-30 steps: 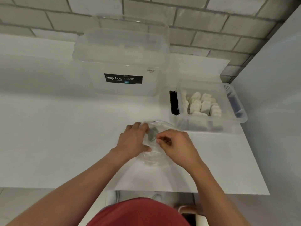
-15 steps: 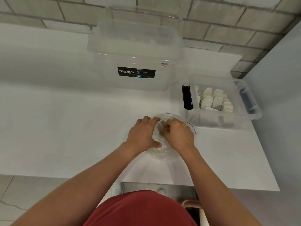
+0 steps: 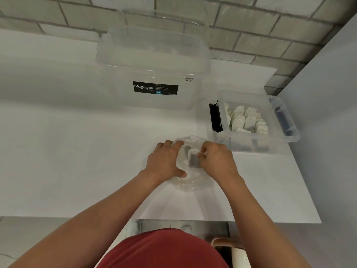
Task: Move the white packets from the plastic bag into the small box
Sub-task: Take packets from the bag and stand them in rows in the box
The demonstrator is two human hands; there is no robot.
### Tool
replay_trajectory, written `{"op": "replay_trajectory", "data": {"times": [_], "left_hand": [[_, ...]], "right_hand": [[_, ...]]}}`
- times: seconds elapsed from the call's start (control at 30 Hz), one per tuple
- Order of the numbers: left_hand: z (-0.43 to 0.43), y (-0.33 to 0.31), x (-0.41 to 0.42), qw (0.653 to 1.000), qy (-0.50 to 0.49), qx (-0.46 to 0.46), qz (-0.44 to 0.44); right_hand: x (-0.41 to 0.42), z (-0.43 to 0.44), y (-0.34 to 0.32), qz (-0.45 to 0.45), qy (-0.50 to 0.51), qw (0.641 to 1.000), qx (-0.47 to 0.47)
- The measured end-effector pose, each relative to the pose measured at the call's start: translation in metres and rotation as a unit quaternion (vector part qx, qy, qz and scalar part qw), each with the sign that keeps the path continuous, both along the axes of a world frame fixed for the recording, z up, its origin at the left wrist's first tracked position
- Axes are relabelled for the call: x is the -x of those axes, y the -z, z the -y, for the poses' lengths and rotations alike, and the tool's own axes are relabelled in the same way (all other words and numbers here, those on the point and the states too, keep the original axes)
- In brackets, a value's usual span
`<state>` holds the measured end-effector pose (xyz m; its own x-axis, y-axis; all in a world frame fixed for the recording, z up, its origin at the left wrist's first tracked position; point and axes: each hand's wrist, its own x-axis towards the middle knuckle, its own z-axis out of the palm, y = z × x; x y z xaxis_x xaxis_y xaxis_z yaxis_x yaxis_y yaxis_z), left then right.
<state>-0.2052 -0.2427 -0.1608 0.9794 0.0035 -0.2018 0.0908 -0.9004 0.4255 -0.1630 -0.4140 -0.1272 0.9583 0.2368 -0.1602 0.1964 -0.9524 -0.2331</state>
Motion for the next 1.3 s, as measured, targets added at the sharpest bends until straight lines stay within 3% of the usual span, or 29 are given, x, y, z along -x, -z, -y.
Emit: {"op": "replay_trajectory", "data": {"times": [0.37,0.77,1.0,1.17,1.3], "left_hand": [[0.001,-0.003,-0.001,1.0,0.003,-0.009,-0.014],[0.003,-0.004,0.0,1.0,-0.003,-0.006,-0.009],[0.004,-0.005,-0.001,1.0,-0.001,-0.012,-0.015],[0.004,-0.006,-0.002,1.0,-0.002,-0.017,-0.025],[0.004,-0.007,-0.002,0.999,-0.004,-0.02,-0.028]], "right_hand": [[-0.008,-0.007,0.016,-0.02,-0.028,0.999,0.016],[0.01,0.039,-0.04,0.068,-0.095,0.981,-0.154],[-0.022,0.094,-0.103,0.202,-0.016,0.95,-0.238],[-0.086,0.131,-0.114,0.212,0.038,0.967,-0.134],[-0.128,0.144,-0.098,0.111,0.04,0.99,-0.077]]}}
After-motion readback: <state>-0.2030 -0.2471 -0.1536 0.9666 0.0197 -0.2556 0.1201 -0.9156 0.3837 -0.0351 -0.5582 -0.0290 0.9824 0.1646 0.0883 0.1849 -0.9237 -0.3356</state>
